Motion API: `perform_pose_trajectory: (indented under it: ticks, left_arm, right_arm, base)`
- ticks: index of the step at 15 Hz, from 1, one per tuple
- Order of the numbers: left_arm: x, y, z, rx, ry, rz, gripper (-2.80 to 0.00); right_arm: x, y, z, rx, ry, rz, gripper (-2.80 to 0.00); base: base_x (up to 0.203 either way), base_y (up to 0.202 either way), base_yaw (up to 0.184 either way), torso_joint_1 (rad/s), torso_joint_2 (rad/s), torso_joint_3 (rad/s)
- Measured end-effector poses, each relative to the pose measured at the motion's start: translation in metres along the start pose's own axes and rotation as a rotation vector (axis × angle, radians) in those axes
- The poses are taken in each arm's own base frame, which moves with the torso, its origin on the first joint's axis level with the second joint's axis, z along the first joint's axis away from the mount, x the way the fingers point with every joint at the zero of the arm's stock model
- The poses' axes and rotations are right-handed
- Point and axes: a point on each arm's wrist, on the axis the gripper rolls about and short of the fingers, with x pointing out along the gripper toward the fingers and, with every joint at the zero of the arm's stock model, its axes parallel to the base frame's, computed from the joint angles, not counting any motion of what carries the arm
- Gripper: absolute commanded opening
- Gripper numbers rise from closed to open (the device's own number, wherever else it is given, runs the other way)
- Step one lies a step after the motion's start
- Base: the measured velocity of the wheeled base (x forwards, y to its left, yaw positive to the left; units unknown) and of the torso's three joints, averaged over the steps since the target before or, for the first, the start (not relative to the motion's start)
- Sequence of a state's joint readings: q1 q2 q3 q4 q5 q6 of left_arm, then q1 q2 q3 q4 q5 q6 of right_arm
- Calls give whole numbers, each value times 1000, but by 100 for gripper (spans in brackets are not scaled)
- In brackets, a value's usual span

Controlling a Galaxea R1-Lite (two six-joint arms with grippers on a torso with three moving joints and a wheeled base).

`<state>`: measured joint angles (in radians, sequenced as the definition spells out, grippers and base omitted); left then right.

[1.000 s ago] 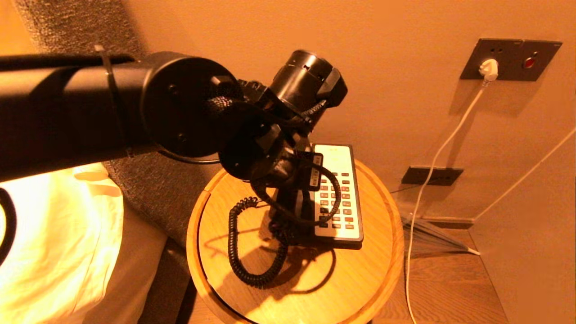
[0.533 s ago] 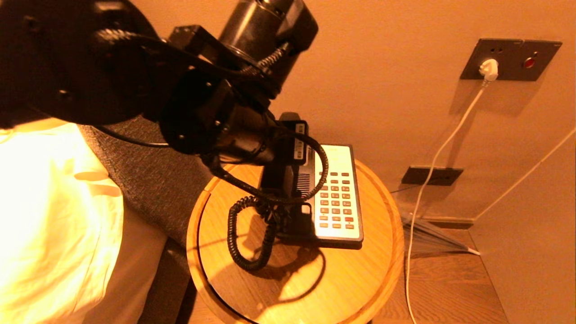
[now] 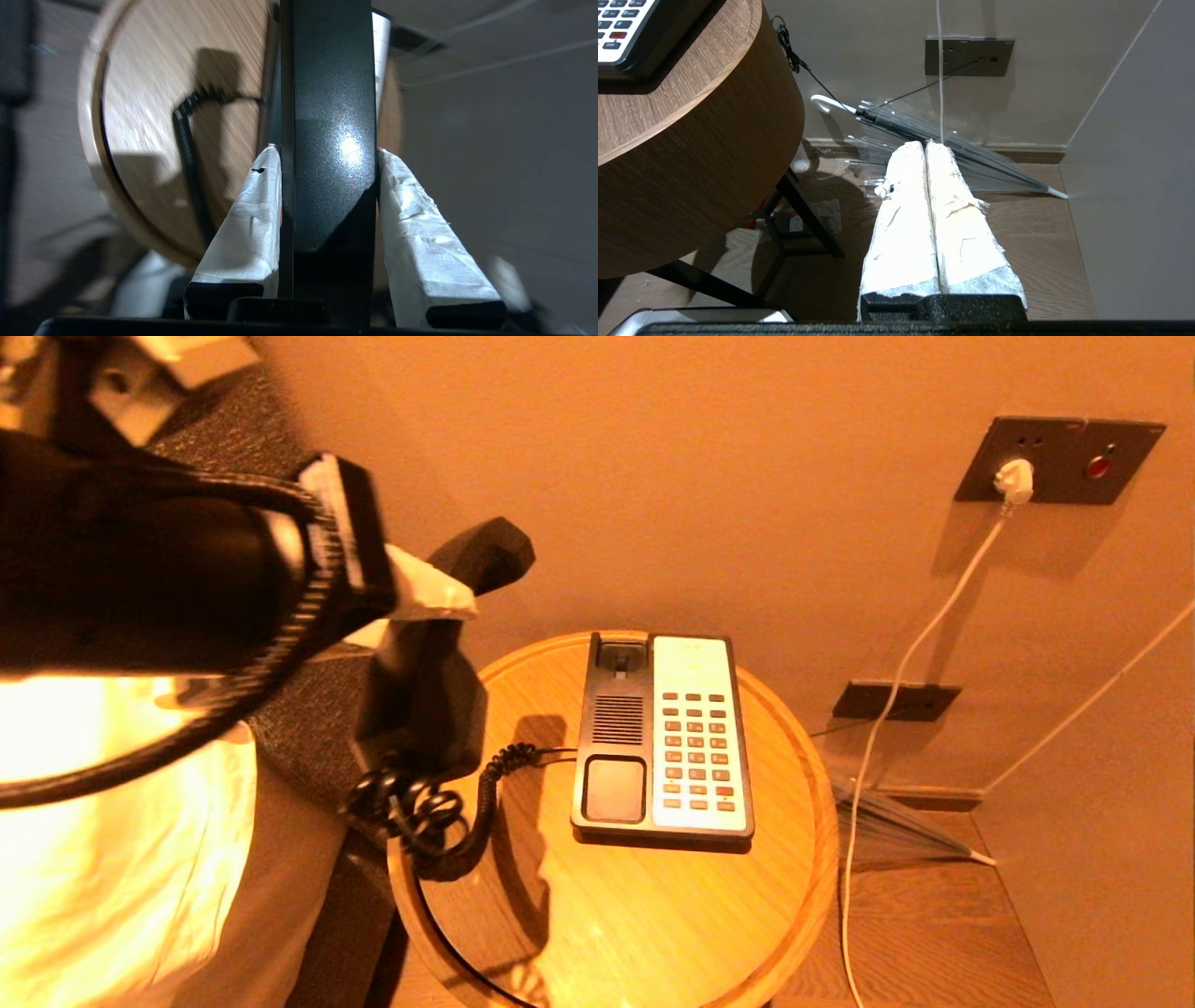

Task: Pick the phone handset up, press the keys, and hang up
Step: Dial the number

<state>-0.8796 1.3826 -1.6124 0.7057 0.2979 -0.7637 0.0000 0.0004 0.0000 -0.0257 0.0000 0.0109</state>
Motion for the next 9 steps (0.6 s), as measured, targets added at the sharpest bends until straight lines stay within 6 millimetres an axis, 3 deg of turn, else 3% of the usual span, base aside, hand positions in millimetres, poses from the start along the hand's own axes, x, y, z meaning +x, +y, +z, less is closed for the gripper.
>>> perform_pose_trajectory:
  ticks: [4, 6, 9]
  left_arm:
    - [-81, 41, -15, -167, 101, -273, -280]
    - [-105, 58, -24, -207, 120, -351, -280]
    - [-125, 71, -29, -215, 84, -388, -280]
  right_arm:
    - [0, 0, 0, 0, 0, 0, -280]
    - [0, 0, 0, 0, 0, 0, -280]
    - [0, 0, 0, -4, 3, 0, -280]
  base:
    - [0, 0, 0, 0, 0, 0]
    - [0, 0, 0, 0, 0, 0]
    - [0, 0, 0, 0, 0, 0]
